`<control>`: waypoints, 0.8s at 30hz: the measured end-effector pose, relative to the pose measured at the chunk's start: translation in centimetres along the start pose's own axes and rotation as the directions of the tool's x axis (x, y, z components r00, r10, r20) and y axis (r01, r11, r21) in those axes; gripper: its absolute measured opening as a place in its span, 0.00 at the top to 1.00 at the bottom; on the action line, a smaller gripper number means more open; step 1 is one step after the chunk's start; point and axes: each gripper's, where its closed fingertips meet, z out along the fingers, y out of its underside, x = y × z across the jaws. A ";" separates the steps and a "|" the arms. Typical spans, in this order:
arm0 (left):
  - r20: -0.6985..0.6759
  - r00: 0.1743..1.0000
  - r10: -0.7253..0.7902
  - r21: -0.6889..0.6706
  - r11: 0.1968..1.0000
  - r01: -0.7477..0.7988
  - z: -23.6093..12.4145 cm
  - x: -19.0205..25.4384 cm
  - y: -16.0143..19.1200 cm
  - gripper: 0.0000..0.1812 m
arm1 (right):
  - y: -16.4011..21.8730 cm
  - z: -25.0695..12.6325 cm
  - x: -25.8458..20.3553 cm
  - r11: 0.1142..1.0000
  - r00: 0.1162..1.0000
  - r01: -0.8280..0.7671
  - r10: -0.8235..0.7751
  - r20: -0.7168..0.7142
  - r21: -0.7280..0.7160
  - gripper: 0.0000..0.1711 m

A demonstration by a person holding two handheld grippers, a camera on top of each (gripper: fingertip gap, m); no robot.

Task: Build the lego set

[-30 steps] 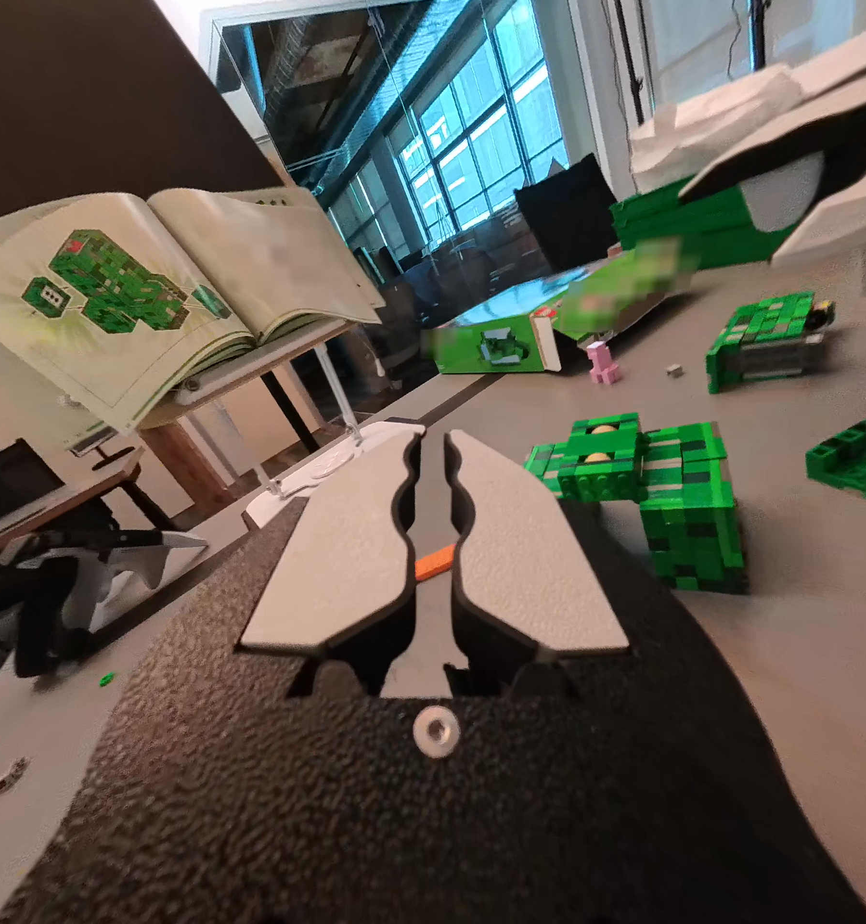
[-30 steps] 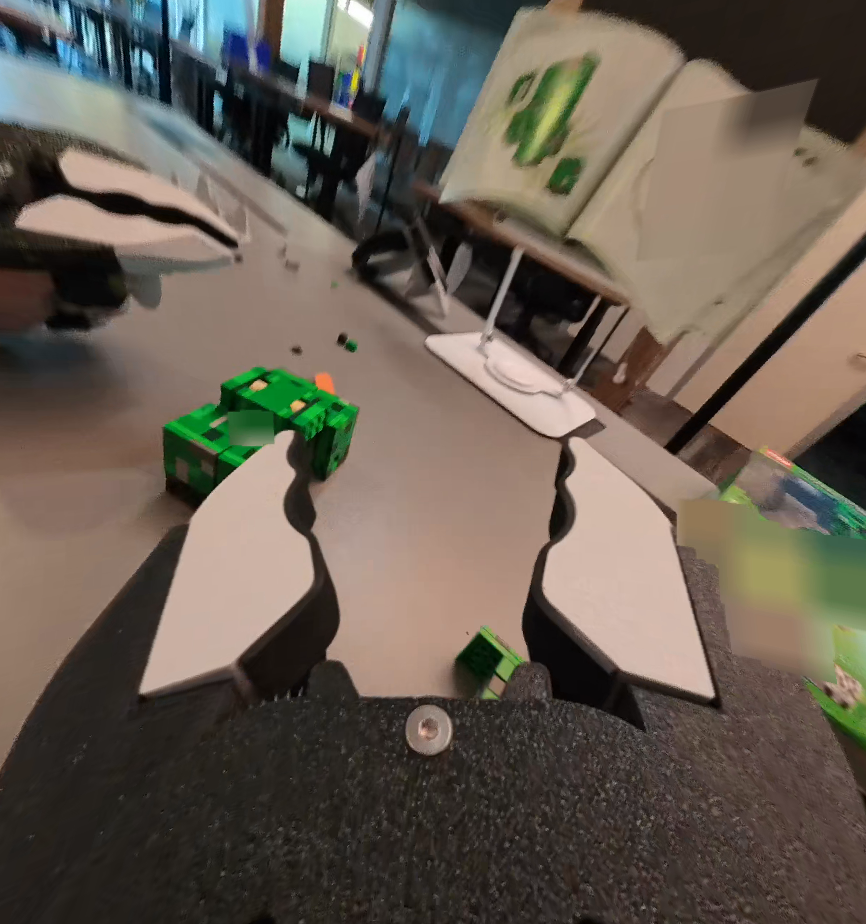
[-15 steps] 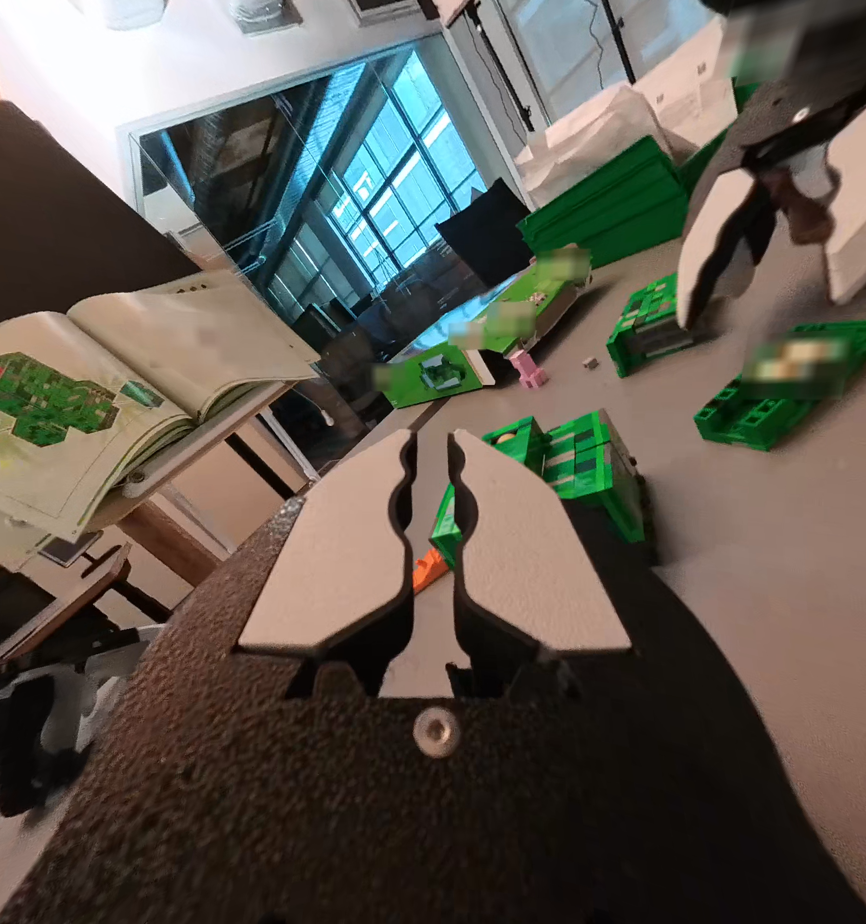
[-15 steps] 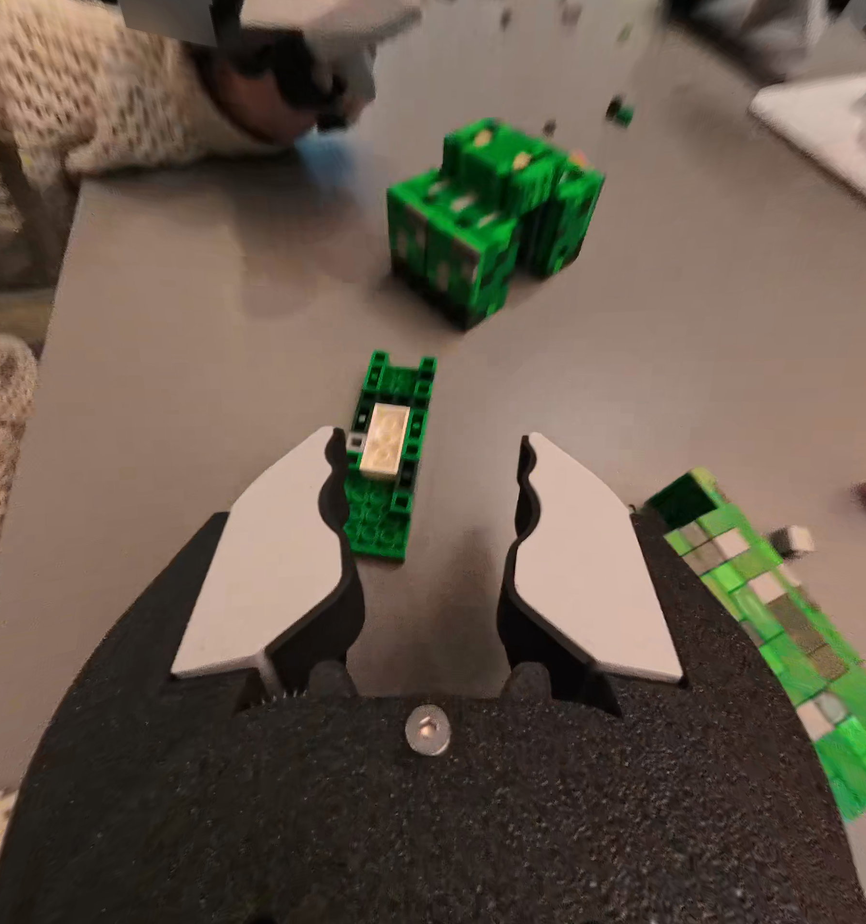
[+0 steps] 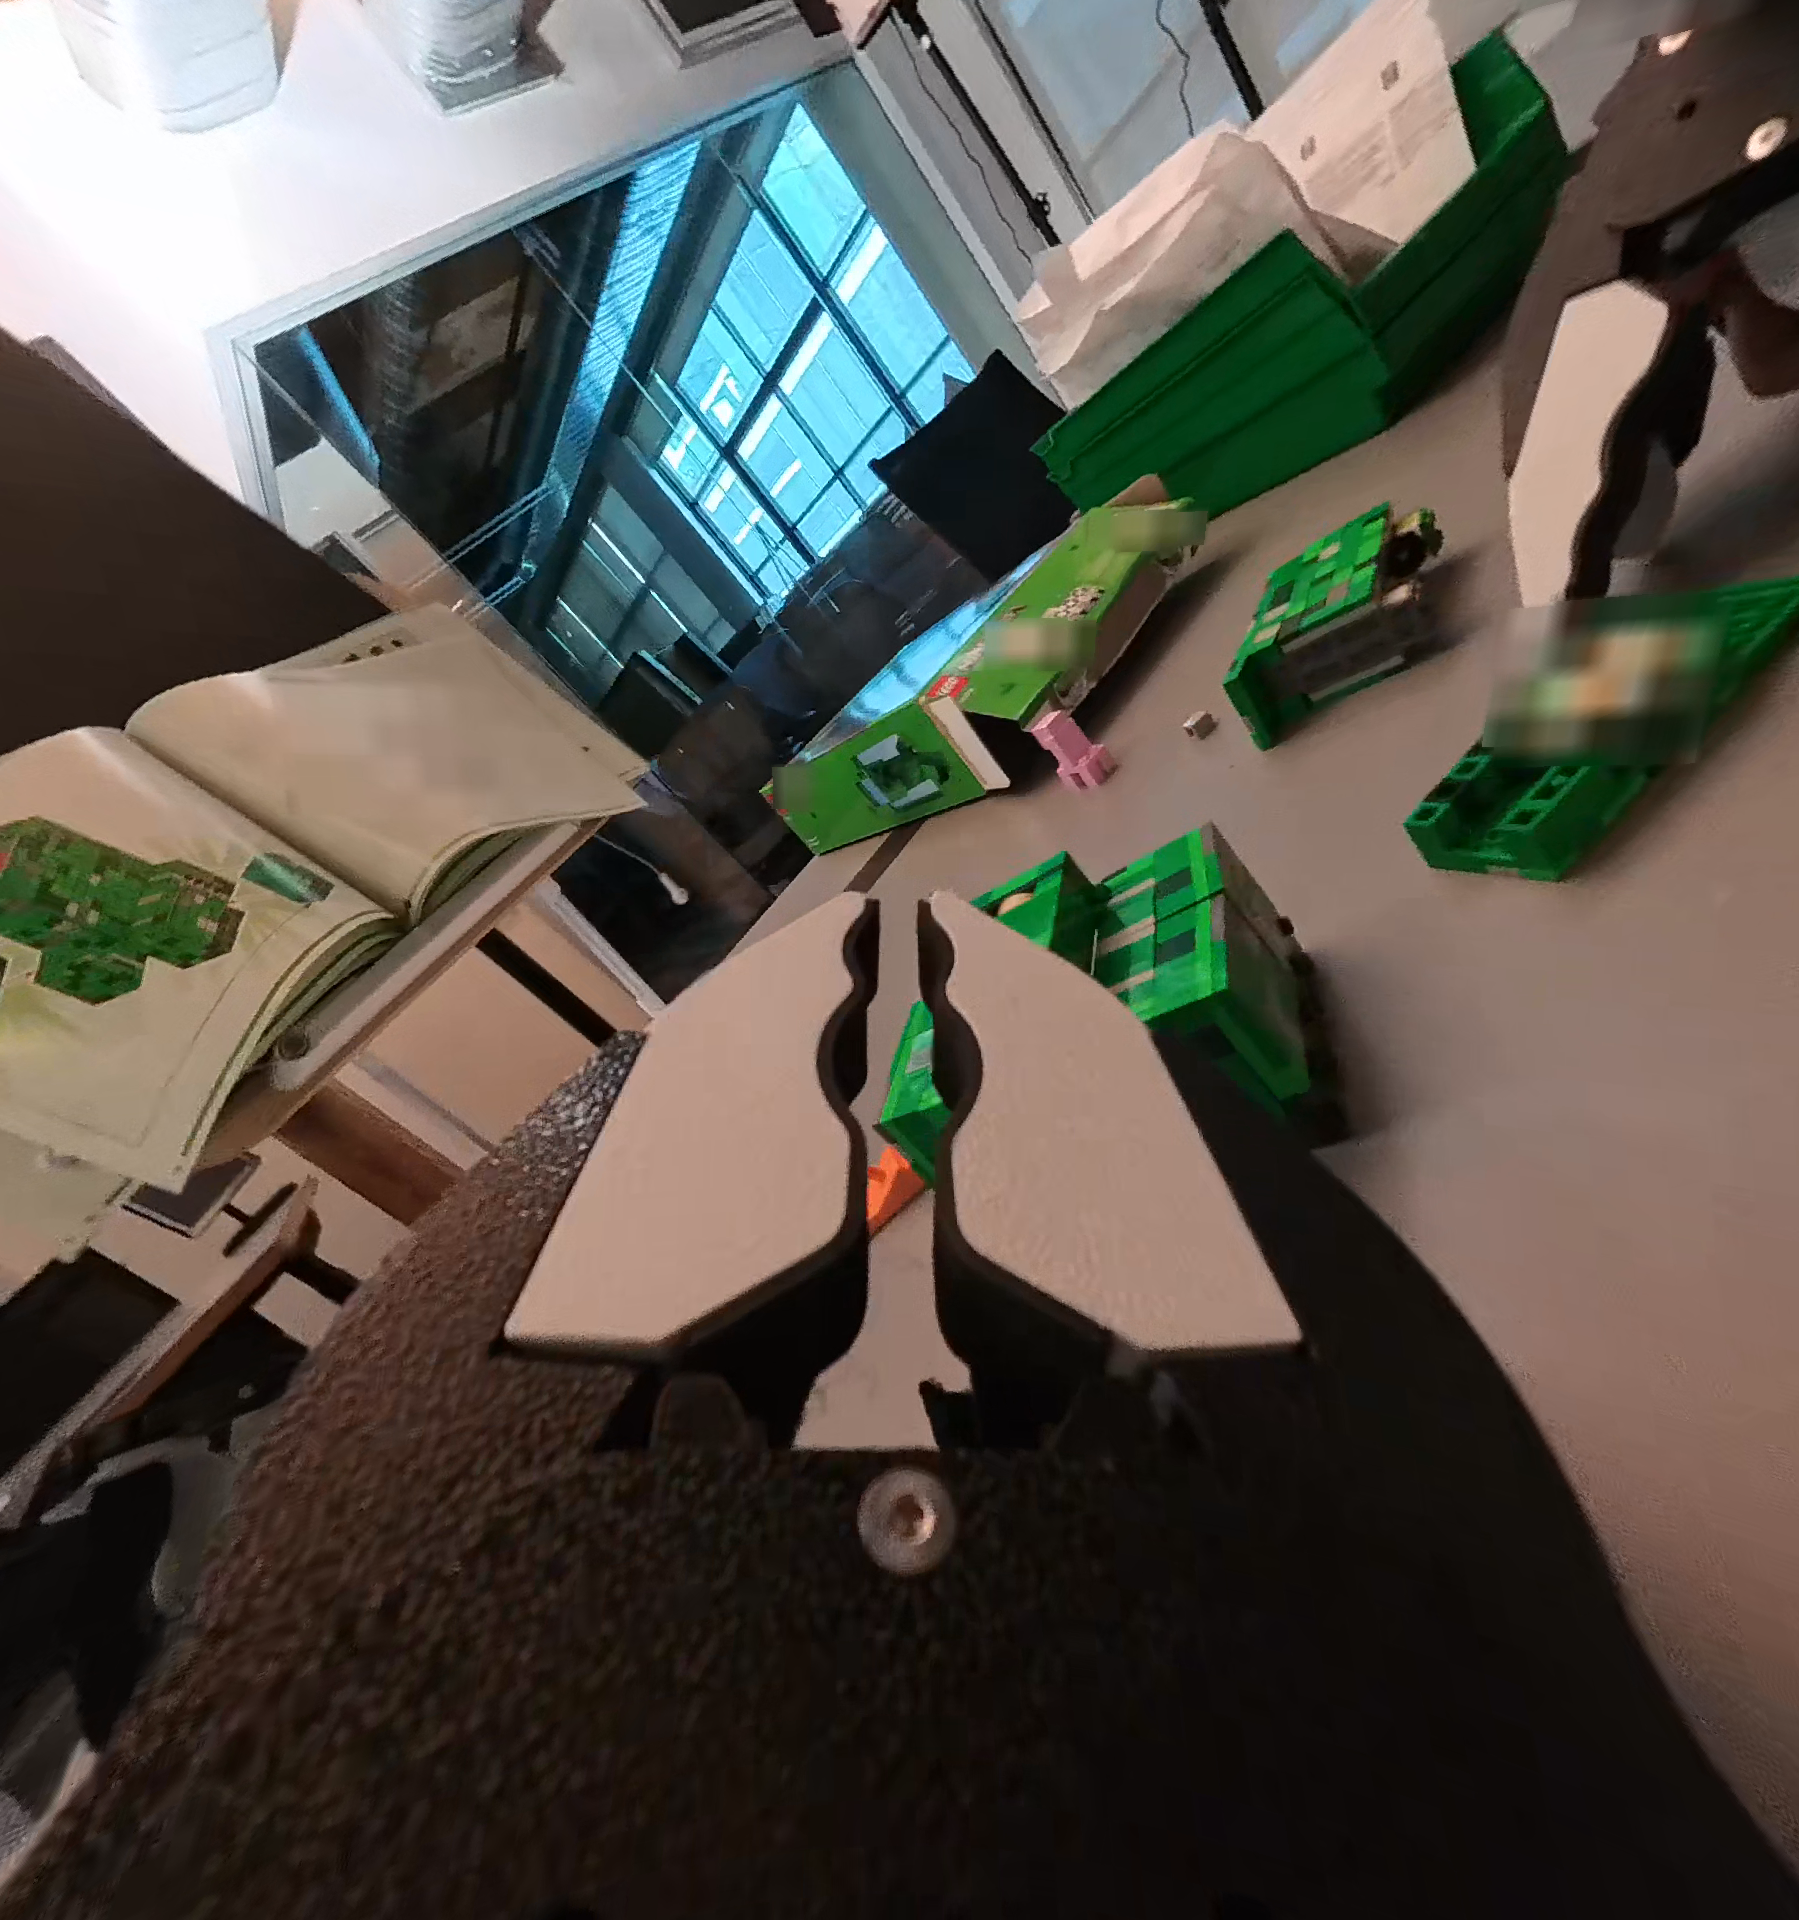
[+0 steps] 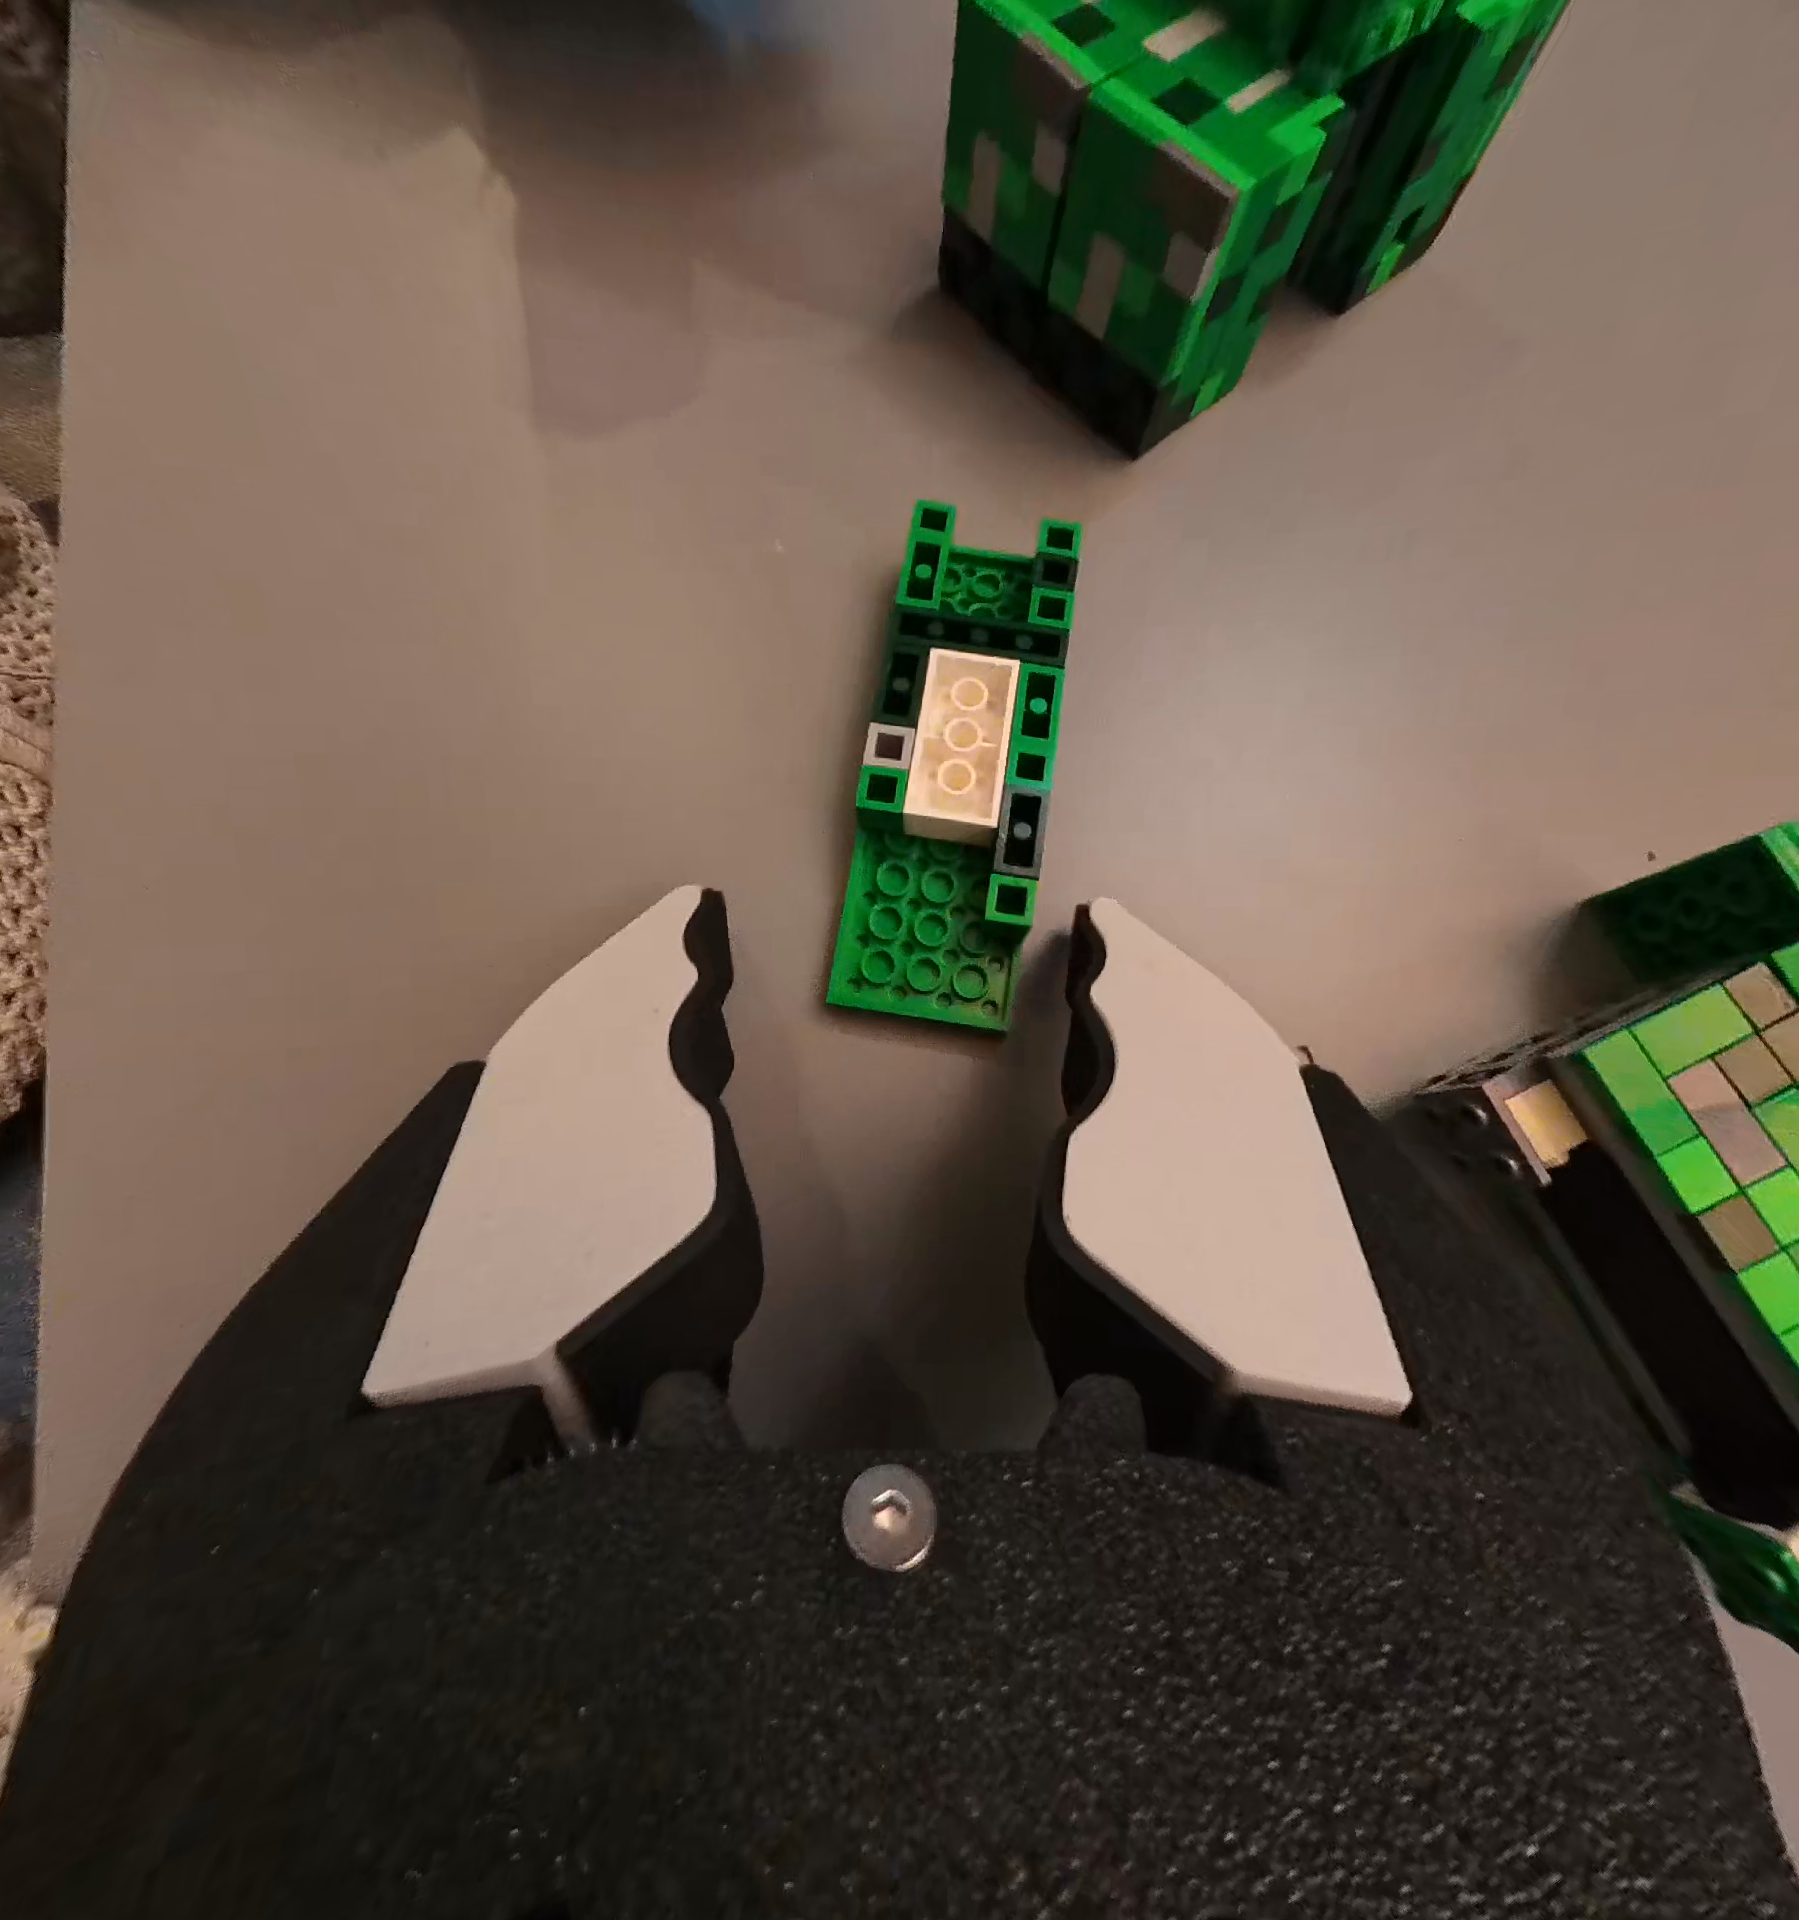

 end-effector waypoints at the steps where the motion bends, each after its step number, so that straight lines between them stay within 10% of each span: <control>1: -0.004 1.000 0.015 -0.001 1.000 -0.015 0.0 0.1 0.0 0.97 | 0.0 0.0 0.0 1.000 1.000 0.005 -0.005 -0.007 0.002 0.64; 17: -0.158 0.978 0.133 0.135 0.984 -0.112 0.1 6.4 -3.9 0.97 | 2.6 -7.1 8.6 0.968 0.894 -0.170 0.231 -0.383 0.186 0.53; 24: -0.179 0.972 0.153 0.170 0.978 -0.123 1.7 8.9 -5.6 0.98 | 3.1 -8.2 10.5 0.826 0.855 -0.460 0.511 -0.089 0.326 0.49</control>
